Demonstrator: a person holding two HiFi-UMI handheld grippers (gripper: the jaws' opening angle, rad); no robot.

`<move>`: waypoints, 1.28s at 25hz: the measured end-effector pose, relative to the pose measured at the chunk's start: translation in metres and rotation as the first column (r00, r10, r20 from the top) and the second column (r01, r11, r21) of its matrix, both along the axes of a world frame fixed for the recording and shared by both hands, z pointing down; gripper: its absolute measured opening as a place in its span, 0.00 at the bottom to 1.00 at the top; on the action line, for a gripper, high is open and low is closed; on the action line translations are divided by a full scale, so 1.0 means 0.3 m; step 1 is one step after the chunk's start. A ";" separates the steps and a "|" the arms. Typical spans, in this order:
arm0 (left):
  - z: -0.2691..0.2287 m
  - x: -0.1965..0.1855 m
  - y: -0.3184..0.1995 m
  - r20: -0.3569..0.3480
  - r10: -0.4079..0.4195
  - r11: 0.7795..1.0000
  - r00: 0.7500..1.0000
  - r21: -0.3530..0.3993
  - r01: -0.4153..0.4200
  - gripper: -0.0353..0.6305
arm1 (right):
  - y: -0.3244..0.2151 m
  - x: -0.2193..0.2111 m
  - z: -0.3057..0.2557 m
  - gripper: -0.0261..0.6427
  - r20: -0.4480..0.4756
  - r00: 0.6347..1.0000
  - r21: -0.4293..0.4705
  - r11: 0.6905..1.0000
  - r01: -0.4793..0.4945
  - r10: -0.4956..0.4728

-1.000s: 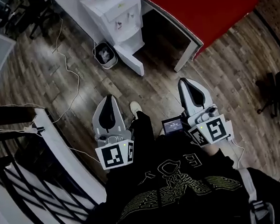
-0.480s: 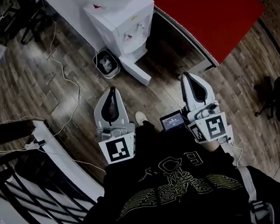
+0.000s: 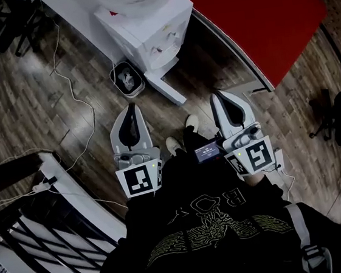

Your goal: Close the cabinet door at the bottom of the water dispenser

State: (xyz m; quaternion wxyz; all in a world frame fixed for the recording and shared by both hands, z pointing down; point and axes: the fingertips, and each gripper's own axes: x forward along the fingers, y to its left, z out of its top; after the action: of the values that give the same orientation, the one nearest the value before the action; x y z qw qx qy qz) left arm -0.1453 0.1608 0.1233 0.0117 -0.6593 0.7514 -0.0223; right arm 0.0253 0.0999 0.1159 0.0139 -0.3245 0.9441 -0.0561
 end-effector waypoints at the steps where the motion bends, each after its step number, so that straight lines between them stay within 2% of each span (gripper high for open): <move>1: 0.012 -0.005 -0.031 0.004 0.001 1.000 1.000 -0.004 -0.001 0.06 | -0.030 -0.009 0.014 0.04 -0.005 1.000 0.001 1.000 0.001 -0.001; 5: 0.085 -0.017 -0.149 -0.001 -0.006 0.999 1.000 -0.050 0.006 0.06 | -0.147 -0.049 0.078 0.04 -0.033 0.999 -0.007 1.000 0.017 -0.018; 10: 0.278 -0.026 -0.325 -0.076 -0.020 0.989 0.997 -0.146 0.009 0.06 | -0.311 -0.135 0.164 0.04 -0.036 0.994 0.005 0.995 0.104 -0.103; 13: 0.421 -0.050 -0.401 -0.136 -0.074 0.976 0.988 -0.214 0.043 0.06 | -0.374 -0.152 0.224 0.04 0.024 0.987 0.000 0.987 0.160 -0.160; 17: 0.660 -0.078 -0.489 -0.174 -0.103 0.945 0.979 -0.324 0.041 0.06 | -0.460 -0.190 0.416 0.04 -0.011 0.982 -0.001 0.982 0.187 -0.187; 22: 1.066 -0.161 -0.525 -0.238 -0.166 0.880 0.957 -0.474 0.035 0.06 | -0.516 -0.230 0.764 0.04 -0.108 0.986 -0.097 0.988 0.117 -0.128; 25: 1.327 -0.187 -0.534 -0.270 -0.210 0.842 0.940 -0.538 0.034 0.06 | -0.503 -0.239 0.945 0.04 -0.116 0.984 -0.138 0.983 0.121 -0.137; 27: 1.514 -0.191 -0.515 -0.280 -0.232 0.795 0.932 -0.607 0.016 0.06 | -0.482 -0.243 1.049 0.04 -0.139 0.979 -0.149 0.981 0.126 -0.147; 29: 1.683 -0.199 -0.491 -0.274 -0.227 0.734 0.935 -0.678 -0.021 0.07 | -0.455 -0.253 1.144 0.04 -0.171 0.975 -0.172 0.979 0.112 -0.142; 32: 1.881 -0.212 -0.481 -0.325 -0.236 0.654 0.916 -0.750 -0.098 0.16 | -0.428 -0.276 1.233 0.04 -0.194 0.972 -0.198 0.976 0.092 -0.131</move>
State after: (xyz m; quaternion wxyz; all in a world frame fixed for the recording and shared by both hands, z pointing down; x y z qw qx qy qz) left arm -0.2089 0.0164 0.6875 -0.4147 -0.5648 0.6851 -0.1989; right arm -0.0576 -0.0285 0.4858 -0.1175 -0.2748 0.9477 -0.1117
